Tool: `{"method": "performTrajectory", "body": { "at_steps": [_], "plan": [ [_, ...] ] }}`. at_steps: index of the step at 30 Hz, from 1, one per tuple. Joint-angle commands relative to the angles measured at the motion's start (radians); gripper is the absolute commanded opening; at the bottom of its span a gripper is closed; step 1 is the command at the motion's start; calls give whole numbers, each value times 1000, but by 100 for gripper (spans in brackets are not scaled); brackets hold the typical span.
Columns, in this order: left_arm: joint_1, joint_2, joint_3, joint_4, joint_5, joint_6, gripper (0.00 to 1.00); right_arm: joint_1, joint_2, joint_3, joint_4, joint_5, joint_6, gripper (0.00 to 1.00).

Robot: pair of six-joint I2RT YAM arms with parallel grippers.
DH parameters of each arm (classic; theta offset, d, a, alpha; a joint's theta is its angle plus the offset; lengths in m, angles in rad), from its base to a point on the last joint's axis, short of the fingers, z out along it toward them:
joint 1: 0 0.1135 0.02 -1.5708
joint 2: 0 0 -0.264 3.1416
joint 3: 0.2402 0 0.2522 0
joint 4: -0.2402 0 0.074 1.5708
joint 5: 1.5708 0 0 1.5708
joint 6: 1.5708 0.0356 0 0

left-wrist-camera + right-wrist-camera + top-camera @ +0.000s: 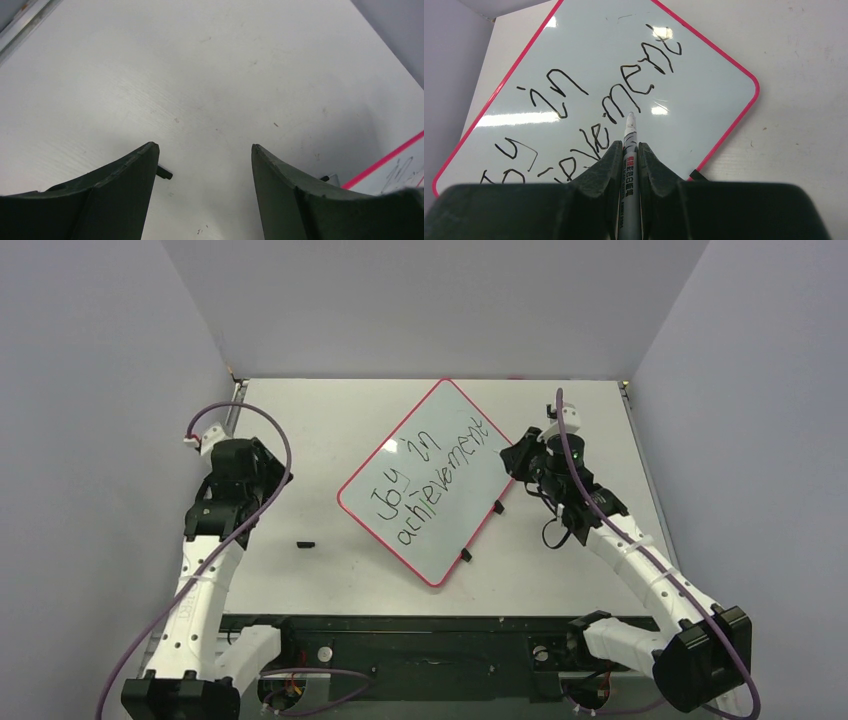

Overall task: Write a sentence on the whiteboard
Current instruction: Close the whiteboard marker at the center of the board.

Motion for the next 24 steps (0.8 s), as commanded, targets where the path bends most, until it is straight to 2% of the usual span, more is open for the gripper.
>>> {"method": "performTrajectory", "body": {
  "at_steps": [1,3,9,14,24],
  "plan": [
    [21,49,30,-200,-90,-237,64,15,-41,46,8,37,-19,0],
    [22,62,1,-257,-73,-304,63,15,-46,45,3,41,-21,0],
    [21,38,-135,-265,-57,-477,61,21,-65,39,-6,44,-22,0],
    [20,85,-203,-254,7,-532,53,33,-78,39,-7,69,-20,0],
    [21,180,-289,-167,47,-686,51,50,-79,24,-1,80,-21,0]
  ]
}}
